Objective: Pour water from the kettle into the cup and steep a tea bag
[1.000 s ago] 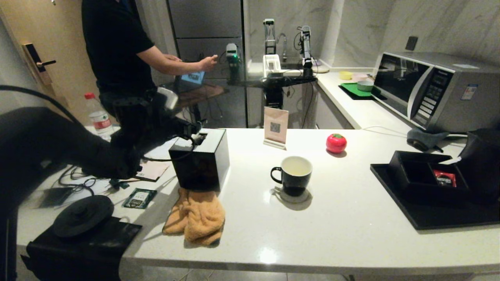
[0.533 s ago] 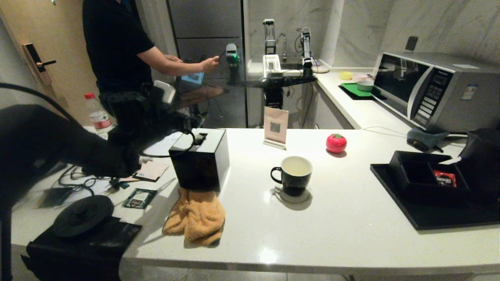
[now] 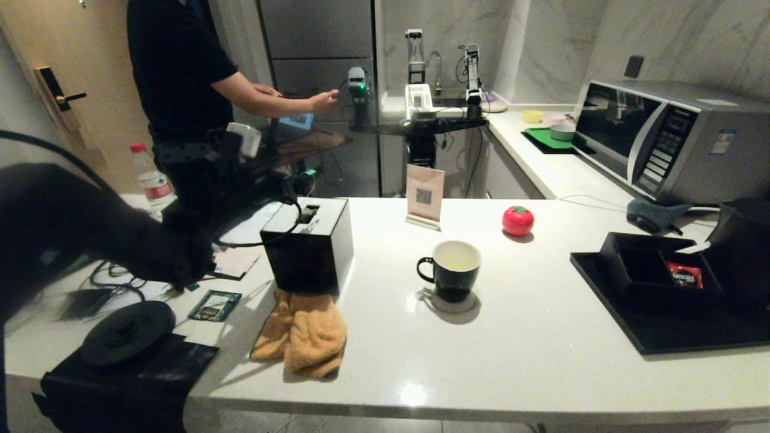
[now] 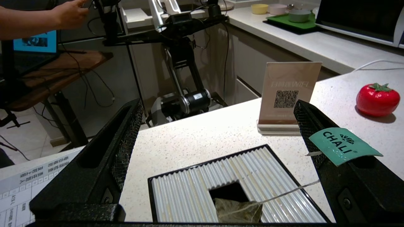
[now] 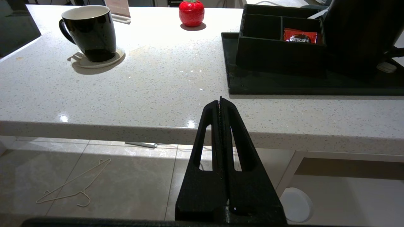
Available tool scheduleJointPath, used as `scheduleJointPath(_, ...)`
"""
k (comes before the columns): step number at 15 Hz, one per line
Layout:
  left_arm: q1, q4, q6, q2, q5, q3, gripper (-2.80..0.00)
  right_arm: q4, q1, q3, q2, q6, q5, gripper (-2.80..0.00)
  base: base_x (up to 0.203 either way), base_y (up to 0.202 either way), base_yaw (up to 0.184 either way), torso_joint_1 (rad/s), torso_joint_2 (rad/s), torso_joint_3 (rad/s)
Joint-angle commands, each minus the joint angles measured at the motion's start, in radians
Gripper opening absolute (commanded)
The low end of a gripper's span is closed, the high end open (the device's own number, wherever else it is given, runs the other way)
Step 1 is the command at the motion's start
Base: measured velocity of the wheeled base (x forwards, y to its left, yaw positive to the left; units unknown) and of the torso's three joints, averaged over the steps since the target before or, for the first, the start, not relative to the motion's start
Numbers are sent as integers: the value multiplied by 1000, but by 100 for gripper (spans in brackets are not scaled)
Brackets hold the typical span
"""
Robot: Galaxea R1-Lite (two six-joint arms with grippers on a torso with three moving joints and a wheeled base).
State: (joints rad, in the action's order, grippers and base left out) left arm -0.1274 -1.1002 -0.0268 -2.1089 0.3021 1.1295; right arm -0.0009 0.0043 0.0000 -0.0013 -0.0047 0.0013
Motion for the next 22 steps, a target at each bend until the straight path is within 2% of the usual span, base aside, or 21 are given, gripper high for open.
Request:
scheduleJointPath(1, 6, 0, 17, 9, 5, -10, 0, -1, 0, 0, 1, 0, 0, -280, 0, 0, 0, 0, 0, 0)
scheduleJointPath(3, 17, 14, 47, 10, 8, -25, 0, -1, 0, 0, 1, 0, -1, -280, 0, 0, 0, 0, 0, 0)
scheduleJointPath(6, 21, 10, 47, 14, 8, -46, 0, 1, 0, 0, 1, 0, 0, -280, 0, 0, 0, 0, 0, 0)
scheduleJointPath(8, 21, 3, 25, 15, 8, -45, 0, -1, 0, 0, 1, 0, 0, -280, 0, 0, 0, 0, 0, 0)
scheduleJointPath(10, 22, -18, -28, 14, 6, -45, 0, -1, 0, 0, 1, 1, 0, -280, 0, 0, 0, 0, 0, 0)
scheduleJointPath(12, 41, -20, -22, 12, 6, -47, 0, -1, 0, 0, 1, 0, 0, -280, 0, 0, 0, 0, 0, 0)
scheduleJointPath(13, 46, -17, -10, 12, 7, -48, 0, 0, 0, 0, 1, 0, 0, -280, 0, 0, 0, 0, 0, 0)
scheduleJointPath(15, 67, 18, 52, 14, 24, -48, 0, -1, 0, 0, 1, 0, 0, -280, 0, 0, 0, 0, 0, 0)
scheduleJointPath(18, 108, 89, 132, 25, 107, -43, 0, -1, 0, 0, 1, 0, 0, -280, 0, 0, 0, 0, 0, 0)
scheduleJointPath(22, 127, 128, 212, 30, 172, -36, 0, 1, 0, 0, 1, 0, 0, -280, 0, 0, 0, 0, 0, 0)
